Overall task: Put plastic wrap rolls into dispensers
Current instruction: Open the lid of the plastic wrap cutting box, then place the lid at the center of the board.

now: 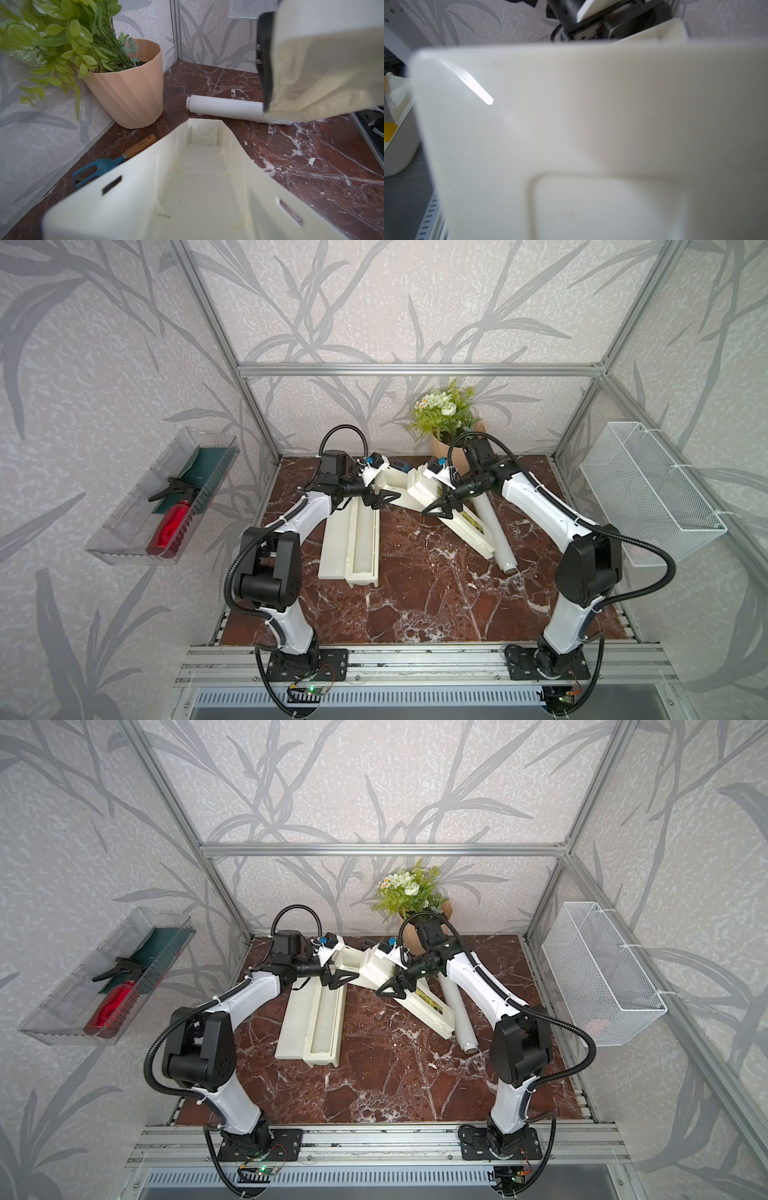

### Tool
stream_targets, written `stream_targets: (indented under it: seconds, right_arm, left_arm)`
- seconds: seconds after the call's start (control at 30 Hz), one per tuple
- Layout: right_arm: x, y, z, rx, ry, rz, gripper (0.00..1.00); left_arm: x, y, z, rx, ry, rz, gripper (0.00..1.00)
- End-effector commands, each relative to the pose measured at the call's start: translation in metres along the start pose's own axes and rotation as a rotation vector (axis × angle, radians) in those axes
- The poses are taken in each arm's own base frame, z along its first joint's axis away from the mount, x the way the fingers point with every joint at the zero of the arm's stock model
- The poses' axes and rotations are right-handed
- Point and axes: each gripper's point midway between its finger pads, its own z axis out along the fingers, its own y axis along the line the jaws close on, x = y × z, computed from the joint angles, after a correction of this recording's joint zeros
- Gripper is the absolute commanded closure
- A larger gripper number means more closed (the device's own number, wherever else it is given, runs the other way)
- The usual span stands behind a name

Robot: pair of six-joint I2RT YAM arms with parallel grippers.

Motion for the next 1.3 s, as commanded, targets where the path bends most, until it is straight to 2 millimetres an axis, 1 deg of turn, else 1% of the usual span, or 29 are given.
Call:
stream_targets:
  seconds: [0.0,0.13,0.2,0.33,0.43,0.53,0.57,0.67,0.73,0.77,0.87,0.97,1.0,1.13,1.27]
  right_arm:
    - [0.012,0.02,0.009,-0.022,0.043,-0.112,0.63]
    - [0.033,0.024,0.031,-0.027,0.066,-0.173,0.64]
    - [0.048,0.027,0.041,-0.015,0.123,-0.241,0.64]
    - [0.073,0.028,0.053,0.003,0.187,-0.333,0.62]
    - [0.087,0.03,0.059,-0.006,0.221,-0.367,0.53]
    - [0.093,0.032,0.067,-0.024,0.245,-0.359,0.4]
    - [0.096,0.032,0.069,-0.029,0.251,-0.348,0.32]
    - [0.104,0.035,0.076,-0.052,0.268,-0.322,0.24]
    - [0.107,0.036,0.081,-0.06,0.281,-0.3,0.17]
    - [0.109,0.037,0.083,-0.068,0.287,-0.293,0.0]
    - [0.113,0.035,0.087,-0.066,0.294,-0.26,0.01]
    - [0.121,0.035,0.09,-0.081,0.318,-0.243,0.01]
    - [0.12,0.036,0.09,-0.084,0.323,-0.234,0.01]
    - [0.109,0.04,0.087,-0.082,0.28,-0.231,0.01]
    - [0.092,0.039,0.075,-0.017,0.226,-0.206,0.01]
  left_arm:
    - [-0.007,0.019,-0.001,-0.041,-0.015,-0.011,1.0]
    - [-0.01,0.028,-0.001,-0.045,-0.015,-0.008,1.0]
    - [-0.011,0.028,-0.001,-0.039,-0.011,-0.008,1.0]
    - [-0.011,0.03,0.0,-0.038,-0.006,-0.013,1.0]
    - [-0.011,0.029,0.0,-0.037,-0.005,-0.014,1.0]
    - [-0.011,0.029,0.0,-0.037,-0.002,-0.012,1.0]
    - [-0.011,0.029,0.0,-0.039,-0.001,-0.013,1.0]
    - [-0.01,0.028,-0.001,-0.038,0.005,-0.015,1.0]
    - [-0.008,0.027,-0.001,-0.038,0.011,-0.015,1.0]
    - [-0.008,0.026,-0.001,-0.037,0.014,-0.015,1.0]
    - [-0.007,0.024,-0.001,-0.035,0.016,-0.015,1.0]
    - [-0.007,0.023,-0.001,-0.032,0.017,-0.014,1.0]
    - [-0.007,0.021,0.0,-0.028,0.019,-0.013,1.0]
    - [-0.005,0.014,0.005,-0.005,0.029,-0.009,1.0]
    - [-0.002,-0.003,0.012,0.045,0.053,-0.004,1.0]
